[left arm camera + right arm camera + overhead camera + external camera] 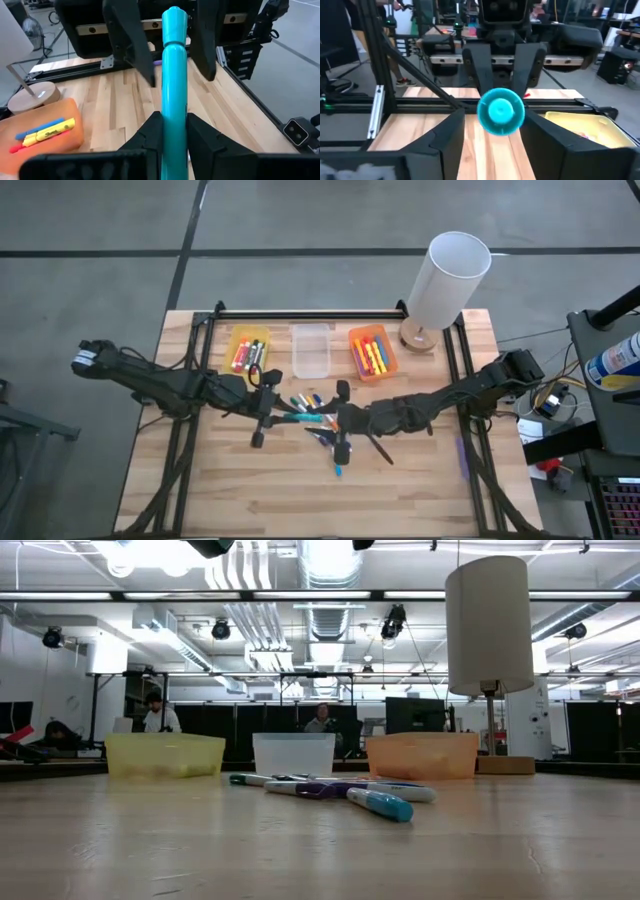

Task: Pick & Place Markers
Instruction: Put the large light blue highlighter pen into the orange bin

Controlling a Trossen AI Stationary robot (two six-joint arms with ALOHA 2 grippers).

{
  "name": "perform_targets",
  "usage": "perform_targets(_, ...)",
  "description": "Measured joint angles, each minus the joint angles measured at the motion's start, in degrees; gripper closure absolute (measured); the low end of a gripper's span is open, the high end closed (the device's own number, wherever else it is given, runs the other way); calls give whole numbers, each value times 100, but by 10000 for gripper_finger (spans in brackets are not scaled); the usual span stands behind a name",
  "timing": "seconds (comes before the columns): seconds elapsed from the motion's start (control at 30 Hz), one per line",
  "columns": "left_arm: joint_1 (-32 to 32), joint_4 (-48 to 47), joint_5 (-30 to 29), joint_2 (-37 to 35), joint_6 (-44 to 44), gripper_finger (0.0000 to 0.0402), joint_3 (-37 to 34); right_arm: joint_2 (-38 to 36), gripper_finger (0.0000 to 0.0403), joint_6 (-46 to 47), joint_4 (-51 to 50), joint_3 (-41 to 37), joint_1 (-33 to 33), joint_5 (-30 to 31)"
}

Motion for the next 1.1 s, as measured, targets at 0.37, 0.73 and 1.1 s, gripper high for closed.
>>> perform_targets(0.37, -7, -5, 36, 2, 38, 344, 0, 0, 315, -40, 83, -4, -2, -7)
perform_targets(0.73, -11, -23, -233, 2, -376, 333, 0, -7, 334, 55, 87, -4, -24, 16)
perform_targets(1.1, 2, -154, -1043, 2, -410, 215, 0, -26, 336, 337, -270, 84, -47, 529)
